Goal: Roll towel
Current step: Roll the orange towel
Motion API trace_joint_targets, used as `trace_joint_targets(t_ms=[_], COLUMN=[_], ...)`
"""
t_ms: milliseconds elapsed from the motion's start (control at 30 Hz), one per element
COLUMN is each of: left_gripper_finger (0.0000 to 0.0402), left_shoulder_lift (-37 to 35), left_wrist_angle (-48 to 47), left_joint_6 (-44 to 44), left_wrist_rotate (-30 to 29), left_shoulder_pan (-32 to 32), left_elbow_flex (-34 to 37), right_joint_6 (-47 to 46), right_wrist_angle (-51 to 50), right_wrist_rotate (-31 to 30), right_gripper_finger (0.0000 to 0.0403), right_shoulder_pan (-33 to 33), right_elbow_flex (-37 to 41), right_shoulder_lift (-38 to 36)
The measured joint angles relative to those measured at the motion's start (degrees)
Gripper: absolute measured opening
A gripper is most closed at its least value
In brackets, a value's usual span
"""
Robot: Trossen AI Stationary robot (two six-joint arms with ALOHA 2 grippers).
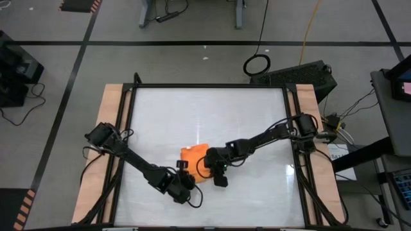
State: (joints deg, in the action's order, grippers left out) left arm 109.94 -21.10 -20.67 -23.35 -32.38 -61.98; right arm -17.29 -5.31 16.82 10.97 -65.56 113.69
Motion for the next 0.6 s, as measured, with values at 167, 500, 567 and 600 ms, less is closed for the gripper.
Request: trace_joint_targets(t_ms=[167,500,567,600], left_gripper_finger=[0.0026,0.0024,0.0022,0.0022], left_shoulder_lift=[0.1,0.1,-0.2,-0.3], left_wrist_angle=[0.0,1.0,1.4,1.7], left_joint_6=[-1.6,-5.3,-6.6,-7.3], left_wrist_rotate=[0.9,3.9,4.3,4.4], left_shoulder_pan=[0.1,0.3,0.3,0.3], left_elbow_flex=[0.0,0.2,0.2,0.2], right_joint_6=[0.9,13.8,17.6,19.5], right_wrist_angle=[0.2,-6.7,-8.4,-9.2], right_wrist_rotate=[2.5,2.3,0.9,-0.1], right_gripper_finger=[0.0045,0.0193,0.0201,0.0201], right_shoulder_pan=[-0.2,0.6,1.5,2.1], right_elbow_flex=[0.0,0.0,0.0,0.0], right_shoulder_lift=[-0.1,-6.9,-8.3,-8.8])
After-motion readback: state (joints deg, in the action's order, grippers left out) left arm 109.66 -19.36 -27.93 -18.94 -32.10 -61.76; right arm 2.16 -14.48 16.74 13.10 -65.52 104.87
